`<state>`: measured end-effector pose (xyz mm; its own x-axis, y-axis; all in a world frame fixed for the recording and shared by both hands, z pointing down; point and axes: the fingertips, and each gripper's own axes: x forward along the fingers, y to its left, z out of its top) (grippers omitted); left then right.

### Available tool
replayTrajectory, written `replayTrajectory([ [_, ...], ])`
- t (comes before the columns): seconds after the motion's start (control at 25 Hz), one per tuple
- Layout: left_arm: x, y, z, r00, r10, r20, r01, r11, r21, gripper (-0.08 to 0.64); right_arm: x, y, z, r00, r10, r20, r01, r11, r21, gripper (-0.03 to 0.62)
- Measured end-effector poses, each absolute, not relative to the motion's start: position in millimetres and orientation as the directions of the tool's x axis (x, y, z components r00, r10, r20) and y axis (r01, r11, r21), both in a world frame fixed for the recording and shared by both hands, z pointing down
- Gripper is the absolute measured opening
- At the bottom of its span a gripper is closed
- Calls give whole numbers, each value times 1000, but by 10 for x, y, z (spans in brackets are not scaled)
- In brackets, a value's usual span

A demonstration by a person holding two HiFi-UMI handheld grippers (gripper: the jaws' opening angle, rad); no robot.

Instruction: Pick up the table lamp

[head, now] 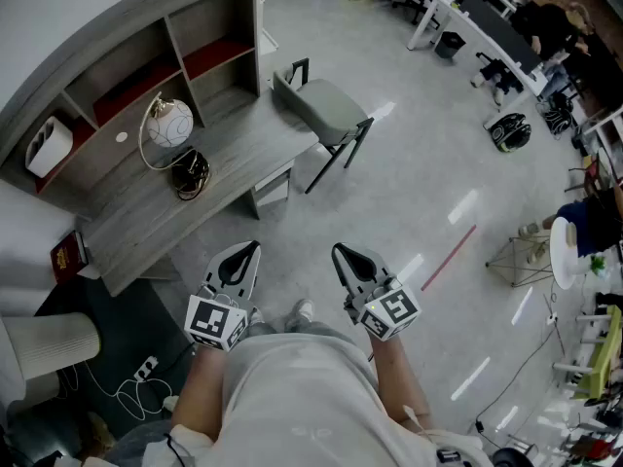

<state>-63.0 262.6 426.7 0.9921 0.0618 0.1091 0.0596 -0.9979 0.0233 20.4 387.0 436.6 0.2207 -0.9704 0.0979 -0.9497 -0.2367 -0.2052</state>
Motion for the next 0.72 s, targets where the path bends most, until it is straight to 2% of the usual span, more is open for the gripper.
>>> replayTrajectory([
  [0.72,-146,2888,4401,987,-48,152,-53,-998,28,15,908,4218,4441,129,-990,50,-950,-137,-281,31],
])
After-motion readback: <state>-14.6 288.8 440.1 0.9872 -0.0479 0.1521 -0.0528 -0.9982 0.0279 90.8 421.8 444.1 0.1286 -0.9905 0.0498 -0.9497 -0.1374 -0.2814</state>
